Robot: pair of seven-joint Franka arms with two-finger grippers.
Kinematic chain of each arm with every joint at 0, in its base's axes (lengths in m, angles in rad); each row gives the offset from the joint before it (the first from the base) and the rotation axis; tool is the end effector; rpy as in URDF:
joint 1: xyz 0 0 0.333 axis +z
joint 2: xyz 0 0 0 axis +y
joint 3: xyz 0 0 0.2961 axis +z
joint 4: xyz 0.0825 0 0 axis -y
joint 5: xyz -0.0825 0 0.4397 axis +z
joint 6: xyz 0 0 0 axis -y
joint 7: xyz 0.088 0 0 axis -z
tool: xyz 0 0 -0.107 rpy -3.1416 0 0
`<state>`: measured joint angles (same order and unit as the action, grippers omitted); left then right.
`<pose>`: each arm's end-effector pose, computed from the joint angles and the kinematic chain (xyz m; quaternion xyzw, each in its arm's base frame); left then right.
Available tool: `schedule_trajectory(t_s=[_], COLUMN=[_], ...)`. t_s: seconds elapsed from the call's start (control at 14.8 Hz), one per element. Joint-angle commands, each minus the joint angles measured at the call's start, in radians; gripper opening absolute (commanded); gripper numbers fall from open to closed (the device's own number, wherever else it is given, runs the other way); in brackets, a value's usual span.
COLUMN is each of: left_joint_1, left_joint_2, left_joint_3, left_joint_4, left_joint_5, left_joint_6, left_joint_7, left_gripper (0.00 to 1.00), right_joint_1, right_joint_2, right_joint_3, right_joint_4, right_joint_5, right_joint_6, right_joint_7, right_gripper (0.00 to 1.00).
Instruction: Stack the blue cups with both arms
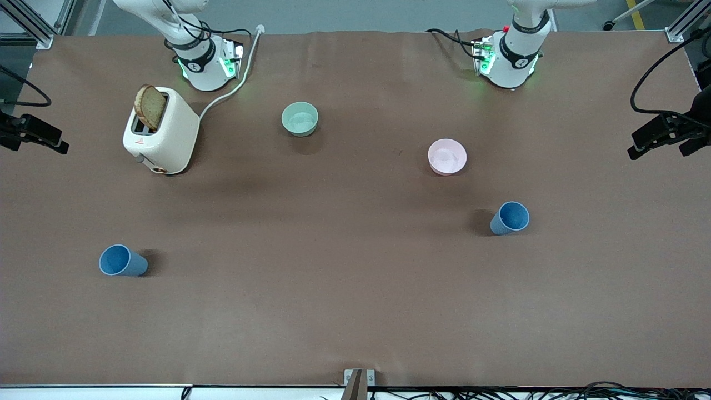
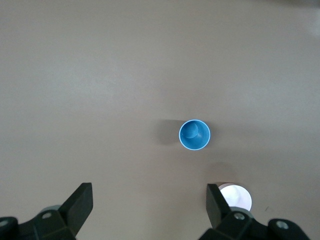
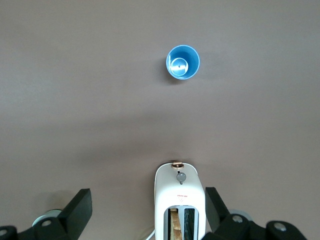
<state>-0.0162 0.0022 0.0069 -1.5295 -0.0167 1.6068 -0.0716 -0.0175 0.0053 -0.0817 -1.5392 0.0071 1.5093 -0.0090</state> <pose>0.6150 -0.0075 0.6285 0.9988 0.0311 0.0372 0.0099 0.6027 -0.0591 0.6127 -0.9988 0.0449 0.0174 0.0043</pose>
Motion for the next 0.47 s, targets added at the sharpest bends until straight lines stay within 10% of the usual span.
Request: schedule_trajectory(t_s=[0.0, 0.41], left_joint_1=[-0.001, -0.004], left_joint_2=[0.001, 0.002], left_joint_3=[-0.005, -0.005], left_joint_4=[0.017, 0.020], left_joint_5=[0.008, 0.012], left_joint_6=[-0.008, -0.008], left_joint_7=[0.015, -0.003], left_gripper=[1.00, 1.00], right_joint_1=[-0.005, -0.005], right_joint_2=[-0.011, -0.011], right_joint_3=[0.003, 0.003], right_joint_4=[-0.015, -0.015], right_joint_5=[0.022, 0.022], right_joint_6=[0.006, 0.006], right_joint_7=[0.004, 0.004], right_gripper=[1.00, 1.00])
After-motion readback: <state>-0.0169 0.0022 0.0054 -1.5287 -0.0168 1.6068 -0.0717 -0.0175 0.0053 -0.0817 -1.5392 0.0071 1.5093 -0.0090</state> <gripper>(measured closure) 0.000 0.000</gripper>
